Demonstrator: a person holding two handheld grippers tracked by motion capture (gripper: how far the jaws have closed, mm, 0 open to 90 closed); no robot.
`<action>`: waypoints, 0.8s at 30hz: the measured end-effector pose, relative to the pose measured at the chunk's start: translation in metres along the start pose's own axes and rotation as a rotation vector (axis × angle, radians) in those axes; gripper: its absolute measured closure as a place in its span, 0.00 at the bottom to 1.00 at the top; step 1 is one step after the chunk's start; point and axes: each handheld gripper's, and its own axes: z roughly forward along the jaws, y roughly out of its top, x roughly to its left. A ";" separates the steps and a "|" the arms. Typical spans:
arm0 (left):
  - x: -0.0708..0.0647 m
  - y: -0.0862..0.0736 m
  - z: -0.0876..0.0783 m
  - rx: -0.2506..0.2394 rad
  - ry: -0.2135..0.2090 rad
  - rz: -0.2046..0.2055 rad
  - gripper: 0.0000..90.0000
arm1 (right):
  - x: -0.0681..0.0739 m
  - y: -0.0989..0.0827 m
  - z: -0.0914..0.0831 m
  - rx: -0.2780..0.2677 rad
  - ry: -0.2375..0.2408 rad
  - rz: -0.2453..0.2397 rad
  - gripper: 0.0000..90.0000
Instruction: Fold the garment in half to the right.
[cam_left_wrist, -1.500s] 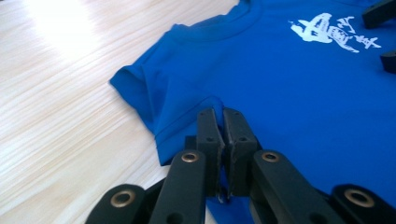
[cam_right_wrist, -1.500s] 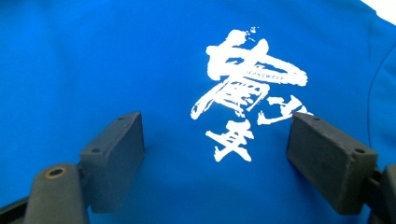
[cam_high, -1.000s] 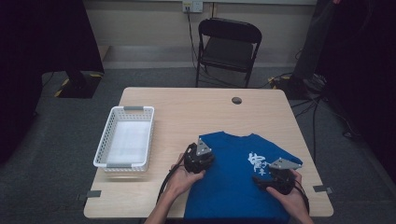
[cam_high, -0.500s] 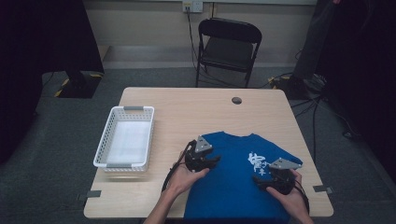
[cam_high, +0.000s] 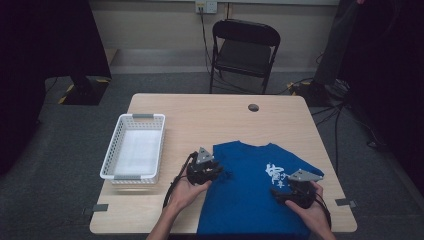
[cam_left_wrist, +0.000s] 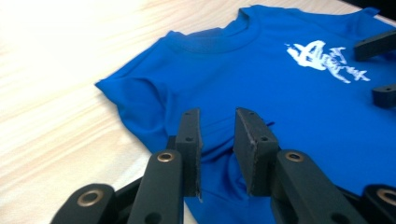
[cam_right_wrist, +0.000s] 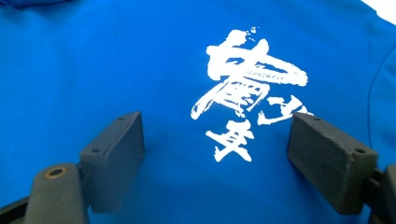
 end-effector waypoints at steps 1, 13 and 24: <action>-0.002 -0.001 0.002 0.012 -0.010 0.011 0.80 | 0.000 0.000 0.000 0.000 0.000 0.000 0.20; -0.023 -0.011 0.007 0.108 -0.097 0.074 0.64 | 0.000 0.000 0.000 0.000 0.000 0.000 0.20; -0.007 -0.027 -0.039 0.057 0.022 0.009 0.38 | 0.000 0.000 0.000 0.000 0.000 0.000 0.20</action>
